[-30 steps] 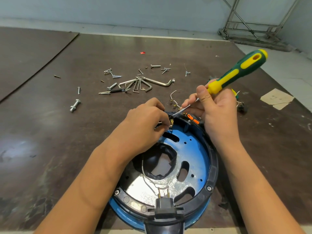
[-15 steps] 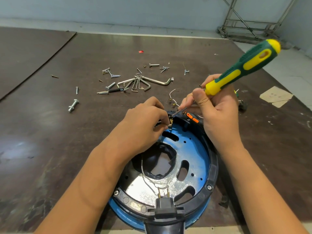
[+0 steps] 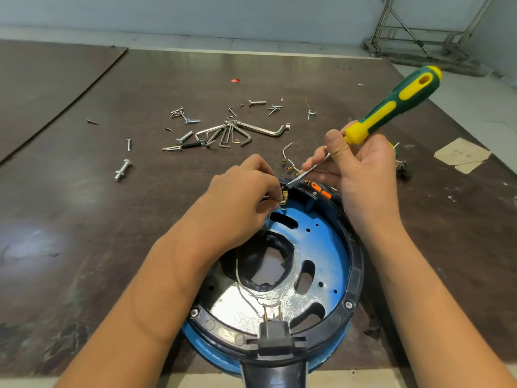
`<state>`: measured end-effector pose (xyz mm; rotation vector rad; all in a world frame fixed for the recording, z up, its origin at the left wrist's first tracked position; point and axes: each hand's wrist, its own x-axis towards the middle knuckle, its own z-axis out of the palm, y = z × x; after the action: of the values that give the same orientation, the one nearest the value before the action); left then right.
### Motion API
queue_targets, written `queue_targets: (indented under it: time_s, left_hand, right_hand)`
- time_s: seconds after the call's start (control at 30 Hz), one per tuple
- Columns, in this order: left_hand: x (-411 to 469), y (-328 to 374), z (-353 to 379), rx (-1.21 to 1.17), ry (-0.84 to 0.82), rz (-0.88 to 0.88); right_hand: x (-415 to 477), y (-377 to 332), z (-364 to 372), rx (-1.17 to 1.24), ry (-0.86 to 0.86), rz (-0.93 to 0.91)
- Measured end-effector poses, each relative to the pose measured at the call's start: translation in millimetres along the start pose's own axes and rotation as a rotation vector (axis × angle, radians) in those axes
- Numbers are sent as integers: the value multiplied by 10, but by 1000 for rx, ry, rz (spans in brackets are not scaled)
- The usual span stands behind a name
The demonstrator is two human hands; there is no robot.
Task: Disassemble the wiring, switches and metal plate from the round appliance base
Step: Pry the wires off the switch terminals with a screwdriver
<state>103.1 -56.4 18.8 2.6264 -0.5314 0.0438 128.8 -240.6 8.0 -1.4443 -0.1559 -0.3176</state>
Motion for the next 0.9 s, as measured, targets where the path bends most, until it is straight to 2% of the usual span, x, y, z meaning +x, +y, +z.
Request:
queue_targets:
  time_s: [0.43, 0.53, 0.67, 0.73, 0.9]
  left_hand:
    - [-3, -4, 2, 2, -3, 6]
    - [3, -10, 0, -7, 1, 6]
    - [0, -14, -2, -23, -4, 5]
    - [1, -16, -5, -23, -6, 8]
    - [3, -16, 1, -25, -2, 13]
  right_hand:
    - [88, 32, 26, 40, 35, 88]
    - [66, 35, 8, 81, -11, 35]
    - [-19, 9, -32, 1, -142, -147]
    - [-40, 0, -21, -5, -171, -167]
    - [24, -15, 30, 43, -83, -57]
